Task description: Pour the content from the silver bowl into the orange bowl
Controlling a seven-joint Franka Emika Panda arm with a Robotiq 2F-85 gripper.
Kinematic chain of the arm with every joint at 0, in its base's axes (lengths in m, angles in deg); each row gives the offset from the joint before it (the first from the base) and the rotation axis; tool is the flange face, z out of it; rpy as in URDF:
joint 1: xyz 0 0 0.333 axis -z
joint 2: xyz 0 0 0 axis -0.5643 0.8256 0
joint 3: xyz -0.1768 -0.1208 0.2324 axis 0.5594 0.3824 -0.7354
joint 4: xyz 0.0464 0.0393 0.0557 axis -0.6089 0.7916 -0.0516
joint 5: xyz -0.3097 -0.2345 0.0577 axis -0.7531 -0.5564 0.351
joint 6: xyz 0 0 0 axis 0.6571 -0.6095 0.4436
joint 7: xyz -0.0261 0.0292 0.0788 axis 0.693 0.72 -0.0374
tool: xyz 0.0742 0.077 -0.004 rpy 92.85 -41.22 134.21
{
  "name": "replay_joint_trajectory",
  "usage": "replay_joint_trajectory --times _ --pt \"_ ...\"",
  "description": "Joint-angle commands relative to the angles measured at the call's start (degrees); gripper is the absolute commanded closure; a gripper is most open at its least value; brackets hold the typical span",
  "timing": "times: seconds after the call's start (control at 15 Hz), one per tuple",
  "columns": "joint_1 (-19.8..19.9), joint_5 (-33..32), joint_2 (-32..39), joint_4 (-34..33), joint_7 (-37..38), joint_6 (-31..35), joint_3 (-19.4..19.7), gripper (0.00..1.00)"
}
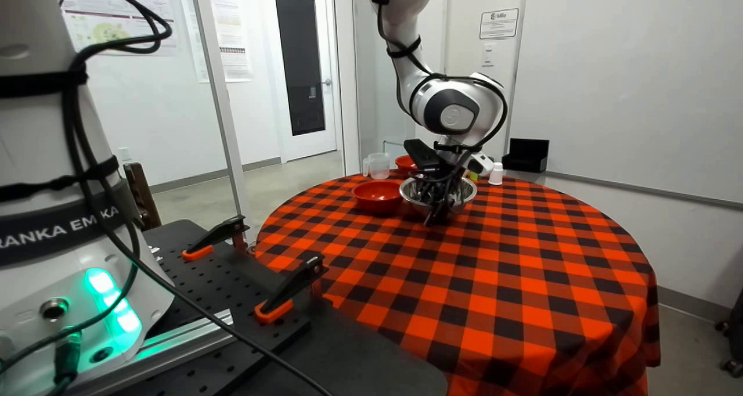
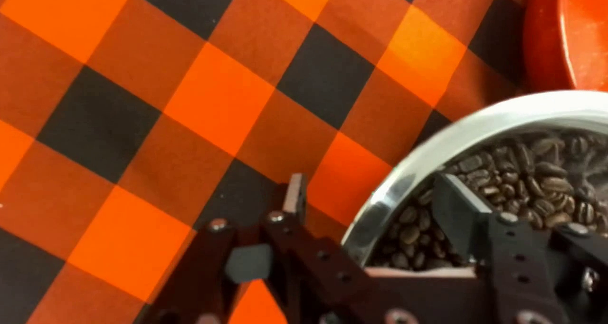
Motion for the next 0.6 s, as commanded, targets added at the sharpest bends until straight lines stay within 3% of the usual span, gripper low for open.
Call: replay_joint_trajectory --times 0.0,0.33,0.53 --pt "-0.3 0.0 1.0 -1.3 1.2 0.9 0.0 0.61" --pt "0.1 0.0 -0.1 -1.3 1.2 1.9 0.3 0.98" --pt "0.3 0.1 -1.3 -0.8 1.2 2.9 0.5 1.00"
